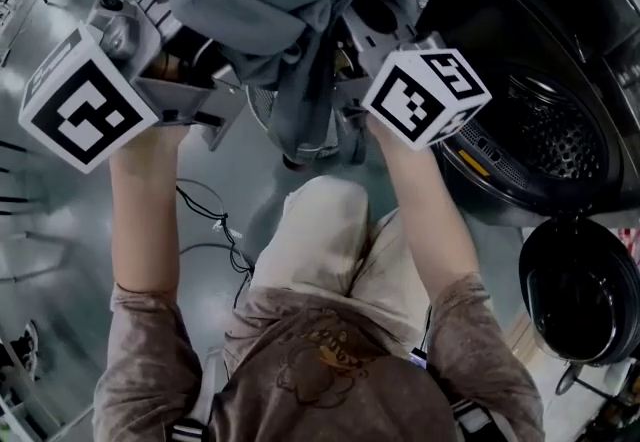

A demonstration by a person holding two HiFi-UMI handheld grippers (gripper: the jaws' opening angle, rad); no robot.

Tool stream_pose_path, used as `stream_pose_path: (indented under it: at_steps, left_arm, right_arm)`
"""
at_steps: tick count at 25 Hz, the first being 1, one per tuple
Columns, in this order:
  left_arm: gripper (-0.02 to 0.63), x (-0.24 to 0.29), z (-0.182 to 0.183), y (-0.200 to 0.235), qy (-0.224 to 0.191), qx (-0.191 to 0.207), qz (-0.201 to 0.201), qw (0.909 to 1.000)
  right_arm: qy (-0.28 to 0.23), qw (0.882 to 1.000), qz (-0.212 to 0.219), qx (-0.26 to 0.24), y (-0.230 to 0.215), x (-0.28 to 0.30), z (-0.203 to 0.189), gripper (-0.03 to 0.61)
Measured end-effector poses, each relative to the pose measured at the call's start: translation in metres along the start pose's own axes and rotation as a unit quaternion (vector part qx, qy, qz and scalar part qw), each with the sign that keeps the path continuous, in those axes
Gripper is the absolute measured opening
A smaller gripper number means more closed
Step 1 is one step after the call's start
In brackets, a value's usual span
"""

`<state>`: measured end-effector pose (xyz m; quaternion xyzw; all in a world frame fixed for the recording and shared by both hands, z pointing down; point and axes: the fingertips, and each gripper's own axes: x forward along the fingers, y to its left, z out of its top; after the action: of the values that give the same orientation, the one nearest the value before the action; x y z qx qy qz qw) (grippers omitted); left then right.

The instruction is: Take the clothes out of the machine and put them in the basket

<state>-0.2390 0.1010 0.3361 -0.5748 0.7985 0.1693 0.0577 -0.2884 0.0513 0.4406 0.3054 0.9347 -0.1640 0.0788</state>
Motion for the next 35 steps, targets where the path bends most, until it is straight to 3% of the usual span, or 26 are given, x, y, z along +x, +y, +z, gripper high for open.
stream_pose_path:
  at_steps: [4, 8, 11, 14, 17, 21, 24, 26, 30, 35]
  left_arm:
    - [0.071, -0.007, -0.015, 0.039, -0.002, -0.033, 0.038, 0.9988]
    - [0.075, -0.014, -0.082, 0.094, 0.044, -0.096, 0.113, 0.9879]
    - [0.078, -0.021, -0.148, 0.126, 0.094, -0.119, 0.156, 0.9759]
    - [0.086, -0.029, -0.207, 0.141, 0.137, -0.132, 0.16, 0.9685]
    - [0.122, -0.047, -0.277, 0.15, 0.213, -0.147, 0.181, 0.9488]
    - [0.171, -0.07, -0.363, 0.147, 0.332, -0.133, 0.204, 0.9112]
    - [0.186, -0.09, -0.398, 0.147, 0.361, -0.152, 0.228, 0.8912]
    - [0.193, -0.102, -0.411, 0.147, 0.373, -0.156, 0.241, 0.8824]
    - [0.204, -0.115, -0.417, 0.142, 0.373, -0.162, 0.245, 0.8803]
    - [0.213, -0.116, -0.4, 0.14, 0.342, -0.167, 0.248, 0.891]
  right_arm:
    - [0.034, 0.999, -0.011, -0.014, -0.006, 0.023, -0.021, 0.021]
    - [0.096, 0.994, -0.042, -0.006, -0.041, 0.012, -0.063, 0.025]
    - [0.168, 0.983, -0.075, -0.012, -0.069, -0.004, -0.115, 0.025]
    - [0.248, 0.963, -0.106, -0.026, -0.087, -0.024, -0.17, 0.033]
    - [0.316, 0.939, -0.138, -0.015, -0.104, -0.057, -0.218, 0.068]
    - [0.396, 0.902, -0.175, -0.002, -0.13, -0.113, -0.264, 0.113]
    - [0.439, 0.878, -0.19, -0.003, -0.14, -0.137, -0.283, 0.136]
    - [0.457, 0.869, -0.19, -0.007, -0.141, -0.144, -0.29, 0.149]
    - [0.445, 0.876, -0.188, 0.011, -0.139, -0.147, -0.285, 0.149]
    - [0.429, 0.886, -0.176, 0.021, -0.132, -0.142, -0.281, 0.138]
